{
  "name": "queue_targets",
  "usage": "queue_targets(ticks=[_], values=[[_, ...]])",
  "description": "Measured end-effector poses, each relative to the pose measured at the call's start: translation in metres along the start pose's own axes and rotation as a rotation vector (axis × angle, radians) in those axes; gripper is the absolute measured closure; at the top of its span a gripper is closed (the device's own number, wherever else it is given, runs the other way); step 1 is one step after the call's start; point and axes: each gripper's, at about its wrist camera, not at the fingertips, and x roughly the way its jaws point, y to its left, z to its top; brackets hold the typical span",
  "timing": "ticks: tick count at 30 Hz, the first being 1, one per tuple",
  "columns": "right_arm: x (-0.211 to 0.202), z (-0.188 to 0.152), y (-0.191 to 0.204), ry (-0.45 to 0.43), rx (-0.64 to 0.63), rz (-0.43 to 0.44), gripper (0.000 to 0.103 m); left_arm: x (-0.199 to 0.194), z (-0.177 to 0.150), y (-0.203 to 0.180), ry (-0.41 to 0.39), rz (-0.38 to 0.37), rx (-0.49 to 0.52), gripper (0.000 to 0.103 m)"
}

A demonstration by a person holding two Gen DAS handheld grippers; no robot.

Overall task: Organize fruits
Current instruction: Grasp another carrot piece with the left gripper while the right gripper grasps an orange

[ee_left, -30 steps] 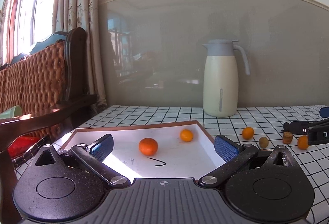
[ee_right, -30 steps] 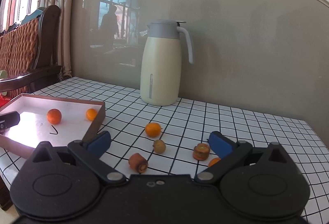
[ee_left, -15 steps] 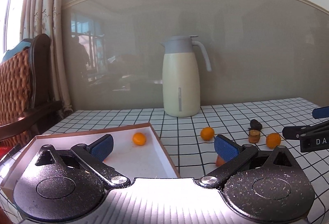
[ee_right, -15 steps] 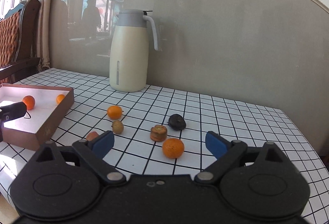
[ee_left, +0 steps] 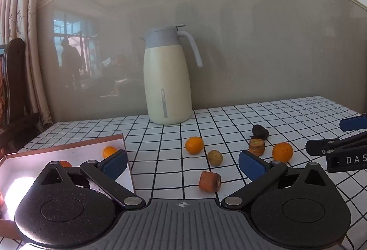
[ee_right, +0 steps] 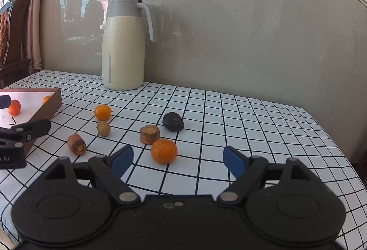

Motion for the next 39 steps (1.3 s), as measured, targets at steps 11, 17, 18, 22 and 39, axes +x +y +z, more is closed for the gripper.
queue_targets(ticks=[11,17,18,22,39], values=[[0.037,-0.003,-0.005,0.053,0.006,0.042,0.038,0.039,-0.01,-0.02,0.117,-0.033,0.032,0.027],[0.055,-0.004,0.0,0.085,0.004,0.071,0.045,0.064,-0.015,-0.016,0.193,-0.029,-0.006,0.041],[0.057,-0.004,0.001,0.086,0.004,0.073,0.047,0.066,-0.015,-0.016,0.2,-0.032,-0.007,0.042],[0.074,-0.002,0.0,0.101,0.017,0.075,0.049,0.074,-0.016,-0.018,0.225,-0.05,-0.015,0.044],[0.091,0.004,-0.001,0.139,0.062,0.1,0.074,0.087,-0.013,-0.029,0.242,-0.071,0.015,0.074]])
